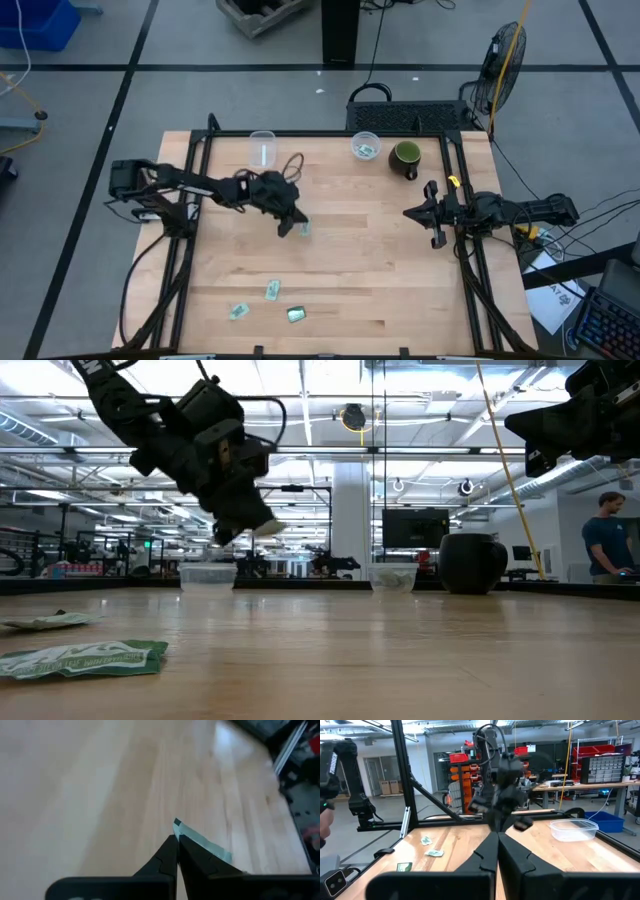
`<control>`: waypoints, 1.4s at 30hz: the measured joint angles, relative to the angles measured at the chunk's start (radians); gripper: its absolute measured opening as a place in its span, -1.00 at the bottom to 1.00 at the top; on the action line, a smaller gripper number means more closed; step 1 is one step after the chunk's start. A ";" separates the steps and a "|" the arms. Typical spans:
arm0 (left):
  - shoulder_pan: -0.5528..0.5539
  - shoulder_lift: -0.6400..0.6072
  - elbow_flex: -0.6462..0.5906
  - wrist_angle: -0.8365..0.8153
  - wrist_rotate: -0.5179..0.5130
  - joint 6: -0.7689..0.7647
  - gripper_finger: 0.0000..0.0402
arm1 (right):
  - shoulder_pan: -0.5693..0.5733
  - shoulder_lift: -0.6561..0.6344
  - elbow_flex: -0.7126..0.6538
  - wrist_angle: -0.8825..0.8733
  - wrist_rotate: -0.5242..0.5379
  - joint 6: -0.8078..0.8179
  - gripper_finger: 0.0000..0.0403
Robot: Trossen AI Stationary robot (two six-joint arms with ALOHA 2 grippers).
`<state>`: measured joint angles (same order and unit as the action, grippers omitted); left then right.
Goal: Pick and place items into bin
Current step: Put the green stevia packet into the left transparent bin
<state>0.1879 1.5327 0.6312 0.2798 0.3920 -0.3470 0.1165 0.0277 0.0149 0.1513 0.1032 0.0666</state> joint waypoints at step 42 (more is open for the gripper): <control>0.435 -0.591 0.001 -0.314 -0.671 0.430 -0.91 | 0.000 0.000 0.000 0.000 0.000 0.000 -0.98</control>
<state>0.6225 0.9417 0.6319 -0.0339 -0.2793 0.0834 0.1169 0.0277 0.0151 0.1516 0.1032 0.0666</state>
